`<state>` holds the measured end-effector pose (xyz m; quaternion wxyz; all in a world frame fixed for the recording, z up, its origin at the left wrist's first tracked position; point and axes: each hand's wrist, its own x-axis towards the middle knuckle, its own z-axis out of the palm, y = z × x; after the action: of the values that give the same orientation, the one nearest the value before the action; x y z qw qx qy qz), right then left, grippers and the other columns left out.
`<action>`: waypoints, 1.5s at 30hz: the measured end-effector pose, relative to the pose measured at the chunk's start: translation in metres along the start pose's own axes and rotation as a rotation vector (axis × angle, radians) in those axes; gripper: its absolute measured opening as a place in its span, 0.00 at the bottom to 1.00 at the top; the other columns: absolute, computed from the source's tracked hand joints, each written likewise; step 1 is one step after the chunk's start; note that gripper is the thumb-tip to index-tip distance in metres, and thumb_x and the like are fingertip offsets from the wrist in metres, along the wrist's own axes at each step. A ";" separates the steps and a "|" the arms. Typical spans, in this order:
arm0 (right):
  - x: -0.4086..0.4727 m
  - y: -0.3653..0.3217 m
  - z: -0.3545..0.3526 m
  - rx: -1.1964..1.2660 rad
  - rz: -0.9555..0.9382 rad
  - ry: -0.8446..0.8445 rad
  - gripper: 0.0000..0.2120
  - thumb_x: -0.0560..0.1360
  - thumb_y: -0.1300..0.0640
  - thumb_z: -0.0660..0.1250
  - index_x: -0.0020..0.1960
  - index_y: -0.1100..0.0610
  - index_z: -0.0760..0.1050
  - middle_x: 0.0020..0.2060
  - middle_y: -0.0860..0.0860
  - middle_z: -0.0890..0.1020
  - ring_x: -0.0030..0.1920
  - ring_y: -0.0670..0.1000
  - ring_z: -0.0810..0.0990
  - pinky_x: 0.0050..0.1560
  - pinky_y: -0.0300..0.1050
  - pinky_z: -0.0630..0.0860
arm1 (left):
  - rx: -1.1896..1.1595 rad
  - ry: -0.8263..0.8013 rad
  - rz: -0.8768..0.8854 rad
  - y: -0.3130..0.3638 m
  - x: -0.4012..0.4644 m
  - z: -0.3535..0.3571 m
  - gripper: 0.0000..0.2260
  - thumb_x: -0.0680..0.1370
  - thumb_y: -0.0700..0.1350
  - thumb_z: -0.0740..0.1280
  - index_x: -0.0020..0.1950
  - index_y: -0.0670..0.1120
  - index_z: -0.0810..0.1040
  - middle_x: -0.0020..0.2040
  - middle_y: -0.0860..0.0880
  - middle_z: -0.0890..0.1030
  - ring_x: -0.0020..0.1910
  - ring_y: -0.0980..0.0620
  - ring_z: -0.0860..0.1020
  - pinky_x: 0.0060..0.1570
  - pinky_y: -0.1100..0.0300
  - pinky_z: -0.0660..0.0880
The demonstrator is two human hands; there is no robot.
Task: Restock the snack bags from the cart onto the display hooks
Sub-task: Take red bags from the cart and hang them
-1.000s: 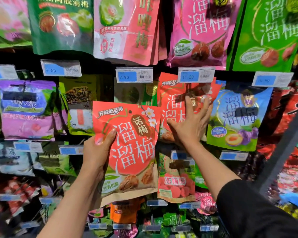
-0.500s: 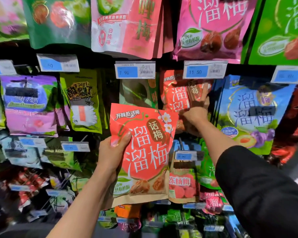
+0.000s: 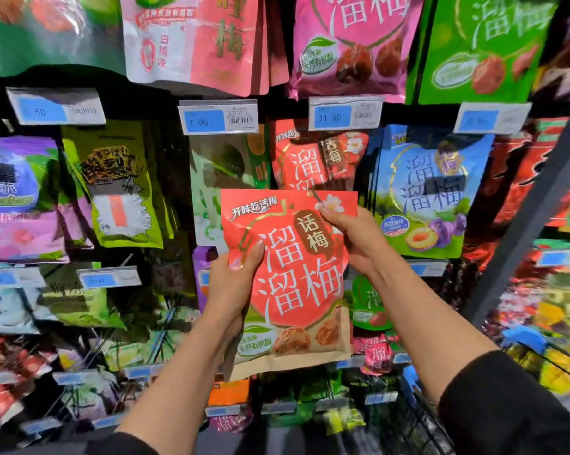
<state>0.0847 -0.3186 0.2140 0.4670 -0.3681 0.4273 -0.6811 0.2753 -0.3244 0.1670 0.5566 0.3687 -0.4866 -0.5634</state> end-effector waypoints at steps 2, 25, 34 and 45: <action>-0.002 -0.008 -0.006 -0.010 -0.041 0.074 0.07 0.72 0.67 0.70 0.50 0.63 0.78 0.34 0.54 0.85 0.33 0.50 0.83 0.34 0.44 0.80 | -0.001 -0.039 -0.011 -0.001 0.002 0.009 0.10 0.74 0.50 0.70 0.44 0.43 0.79 0.36 0.49 0.85 0.34 0.53 0.83 0.32 0.62 0.77; 0.071 -0.085 -0.003 -0.059 -0.308 0.414 0.13 0.67 0.75 0.65 0.34 0.58 0.74 0.33 0.55 0.77 0.34 0.51 0.76 0.35 0.45 0.75 | 0.467 0.016 0.187 0.025 0.047 0.054 0.20 0.80 0.44 0.65 0.71 0.42 0.69 0.59 0.53 0.74 0.57 0.56 0.71 0.52 0.63 0.67; 0.060 -0.051 0.001 -0.716 -0.660 0.756 0.33 0.66 0.49 0.76 0.66 0.59 0.69 0.62 0.57 0.76 0.62 0.57 0.74 0.59 0.48 0.67 | 0.485 -0.089 0.138 0.007 0.042 0.051 0.32 0.78 0.38 0.67 0.78 0.48 0.56 0.74 0.48 0.64 0.73 0.52 0.64 0.61 0.66 0.63; 0.085 0.004 0.004 -1.522 -0.486 0.365 0.35 0.66 0.34 0.71 0.66 0.52 0.72 0.67 0.64 0.66 0.73 0.66 0.55 0.69 0.64 0.59 | 0.522 -0.114 0.096 -0.011 0.055 0.053 0.26 0.78 0.36 0.65 0.75 0.47 0.63 0.74 0.48 0.65 0.73 0.49 0.64 0.69 0.61 0.61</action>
<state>0.0644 -0.4011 0.2200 -0.1483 -0.5500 0.7501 -0.3360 0.2155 -0.3720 0.1765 0.4404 0.4438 -0.6631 -0.4116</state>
